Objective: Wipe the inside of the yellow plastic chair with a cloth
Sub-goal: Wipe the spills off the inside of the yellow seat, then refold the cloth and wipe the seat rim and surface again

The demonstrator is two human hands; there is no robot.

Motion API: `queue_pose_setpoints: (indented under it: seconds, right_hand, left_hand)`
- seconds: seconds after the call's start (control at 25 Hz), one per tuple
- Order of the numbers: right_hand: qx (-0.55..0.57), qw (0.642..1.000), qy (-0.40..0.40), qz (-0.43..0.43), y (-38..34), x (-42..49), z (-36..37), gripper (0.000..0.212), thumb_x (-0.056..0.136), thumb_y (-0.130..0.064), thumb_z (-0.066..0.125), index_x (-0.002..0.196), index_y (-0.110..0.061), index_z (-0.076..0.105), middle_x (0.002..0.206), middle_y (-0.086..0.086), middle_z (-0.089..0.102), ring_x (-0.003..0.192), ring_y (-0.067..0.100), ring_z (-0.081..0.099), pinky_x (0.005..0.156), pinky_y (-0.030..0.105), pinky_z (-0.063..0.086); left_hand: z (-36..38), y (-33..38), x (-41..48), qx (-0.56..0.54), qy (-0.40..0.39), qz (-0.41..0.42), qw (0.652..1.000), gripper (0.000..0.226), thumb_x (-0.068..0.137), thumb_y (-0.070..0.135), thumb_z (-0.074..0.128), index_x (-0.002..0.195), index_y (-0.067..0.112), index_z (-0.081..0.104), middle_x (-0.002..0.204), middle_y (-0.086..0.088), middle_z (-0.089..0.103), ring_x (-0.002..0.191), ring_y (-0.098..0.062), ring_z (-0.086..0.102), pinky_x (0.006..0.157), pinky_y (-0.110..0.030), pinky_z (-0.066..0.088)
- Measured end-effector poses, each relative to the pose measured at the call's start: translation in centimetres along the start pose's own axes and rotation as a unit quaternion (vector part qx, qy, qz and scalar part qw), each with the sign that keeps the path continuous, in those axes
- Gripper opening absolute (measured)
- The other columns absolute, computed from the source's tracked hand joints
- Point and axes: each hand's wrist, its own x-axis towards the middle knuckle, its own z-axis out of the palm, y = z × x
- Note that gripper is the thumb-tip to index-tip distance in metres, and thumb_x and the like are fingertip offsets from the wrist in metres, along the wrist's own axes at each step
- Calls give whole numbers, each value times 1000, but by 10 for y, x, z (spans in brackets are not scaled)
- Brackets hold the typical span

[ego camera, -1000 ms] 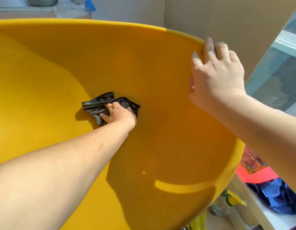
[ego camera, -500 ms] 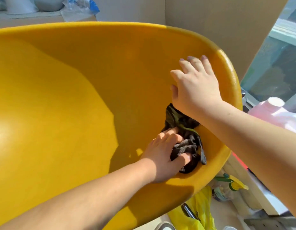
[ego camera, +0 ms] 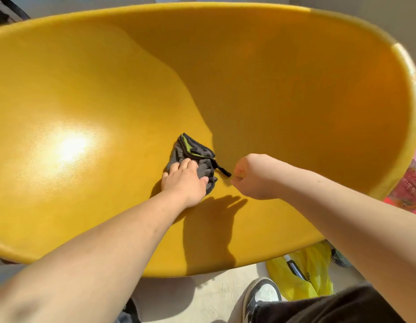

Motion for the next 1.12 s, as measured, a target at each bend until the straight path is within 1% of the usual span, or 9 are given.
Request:
queue_pose_setpoints:
  seconds: [0.12,0.28,0.48,0.6,0.64,0.72,0.8,0.92,1.12]
  right_hand:
    - [-58,995,-79,1,-22,-6,-1,41,107,-36,43,132,-14,66,131,10,67,119,31,64,95,36,53]
    - [-45,995,-83,-38,-50,-8,4,32,103,-22,49,125,-11,70,125,12,70,115,31,67,85,33,55]
    - [16,991,-118,-64,-59,-12,30,35,100,-13,46,126,-17,69,106,4,73,101,30,69,81,37,58]
    - [2,986,-140,-87,-63,-6,30,38,99,-13,48,129,-24,69,100,-3,69,99,25,66,80,38,56]
    - [2,986,-136,-94,-66,-2,28,39,99,-14,49,131,-27,67,98,-8,65,96,21,62,77,34,52]
    - [5,984,-136,-114,-72,5,27,39,99,-16,52,131,-31,67,95,-13,60,91,16,59,76,28,47]
    - [3,981,-144,-127,-77,8,30,32,98,-23,58,127,-32,69,104,-11,63,95,16,61,80,29,51]
    - [13,977,-151,-149,-80,10,32,20,92,-31,70,112,-32,74,104,-10,70,94,15,66,79,31,56]
    - [208,935,-204,-203,-69,0,24,30,84,-31,84,106,-24,67,98,8,76,88,28,71,77,44,58]
  left_hand:
    - [-8,-3,-45,64,-73,74,993,55,101,60,40,143,25,41,154,2,40,136,-32,37,105,-49,37]
    - [-36,-18,-102,96,-207,163,960,55,73,83,54,96,34,49,109,1,55,101,-29,46,94,-51,47]
    - [-54,-42,-143,218,-245,225,917,106,64,92,62,138,18,42,122,-4,43,115,-26,37,102,-43,41]
    - [-60,-62,-144,76,-272,227,932,106,72,86,63,156,33,27,161,3,22,146,-19,26,116,-40,31]
    - [-64,-70,-143,9,-273,221,936,103,75,81,65,159,38,22,169,9,5,149,-12,23,118,-37,31]
    - [-63,-80,-143,-11,-217,242,946,92,78,69,72,152,31,33,160,7,17,134,-11,40,99,-32,44]
    - [-49,-75,-149,147,-136,285,937,82,75,57,79,137,21,40,127,-1,34,114,-19,39,77,-33,40]
    - [-34,-64,-152,239,-108,277,924,75,76,33,84,134,19,38,115,-5,37,109,-28,42,67,-37,37]
    - [-60,-70,-142,46,-124,234,963,30,87,16,70,108,19,49,103,0,43,83,-23,51,68,-40,45]
